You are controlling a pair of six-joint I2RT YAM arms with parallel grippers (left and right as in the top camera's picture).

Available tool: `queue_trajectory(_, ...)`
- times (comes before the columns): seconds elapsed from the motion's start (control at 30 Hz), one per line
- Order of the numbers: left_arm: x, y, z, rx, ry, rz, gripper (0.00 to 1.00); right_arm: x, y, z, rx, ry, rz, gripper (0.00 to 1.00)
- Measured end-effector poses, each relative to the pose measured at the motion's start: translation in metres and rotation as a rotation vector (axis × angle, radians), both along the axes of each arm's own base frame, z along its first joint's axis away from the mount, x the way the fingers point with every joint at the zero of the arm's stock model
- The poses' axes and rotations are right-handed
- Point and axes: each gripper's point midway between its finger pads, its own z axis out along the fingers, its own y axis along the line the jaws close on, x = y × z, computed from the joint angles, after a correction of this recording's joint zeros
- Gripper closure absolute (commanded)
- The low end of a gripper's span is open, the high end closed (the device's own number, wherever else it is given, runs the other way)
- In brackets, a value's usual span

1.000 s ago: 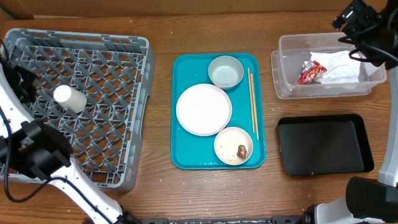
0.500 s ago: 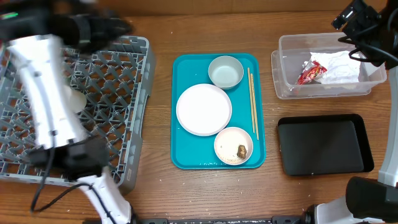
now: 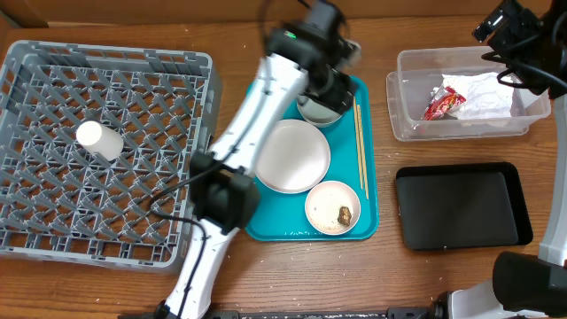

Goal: Sort waste into correct bins and load items into the dishwasher
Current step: 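Reach the left gripper to the small white bowl and grasp its rim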

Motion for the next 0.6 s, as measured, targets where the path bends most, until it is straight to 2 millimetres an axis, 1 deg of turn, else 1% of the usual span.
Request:
queue_trajectory(0.03,0.001,-0.007,-0.012,0.037,-0.018,-0.008,0.25,0.0,0.0,0.0,0.0,0.0,0.0,0.0)
queue_trajectory(0.13,-0.001,-0.018,-0.037,0.123,-0.048,-0.026,0.31,0.0,0.0,0.0,0.0,0.0,0.0,0.0)
queue_trajectory(0.23,0.0,-0.023,-0.056,0.188,-0.072,-0.038,0.48,0.0,0.0,0.0,0.0,0.0,0.0,0.0)
queue_trajectory(0.3,0.002,-0.023,-0.067,0.215,-0.081,-0.044,0.56,0.0,0.0,0.0,0.0,0.0,0.0,0.0)
queue_trajectory(0.37,0.004,-0.02,-0.077,0.24,-0.081,-0.041,0.59,0.0,0.0,0.0,0.0,0.0,0.0,0.0)
queue_trajectory(0.43,0.006,-0.016,-0.084,0.261,-0.078,-0.035,0.66,0.0,0.0,0.0,0.0,0.001,0.0,0.0)
queue_trajectory(0.5,0.009,-0.013,-0.089,0.272,-0.078,-0.031,0.76,0.0,0.0,0.0,0.0,0.0,0.0,0.0)
queue_trajectory(0.6,0.015,-0.008,-0.091,0.275,-0.083,-0.014,0.8,0.0,0.0,0.0,0.0,0.0,0.001,0.0)
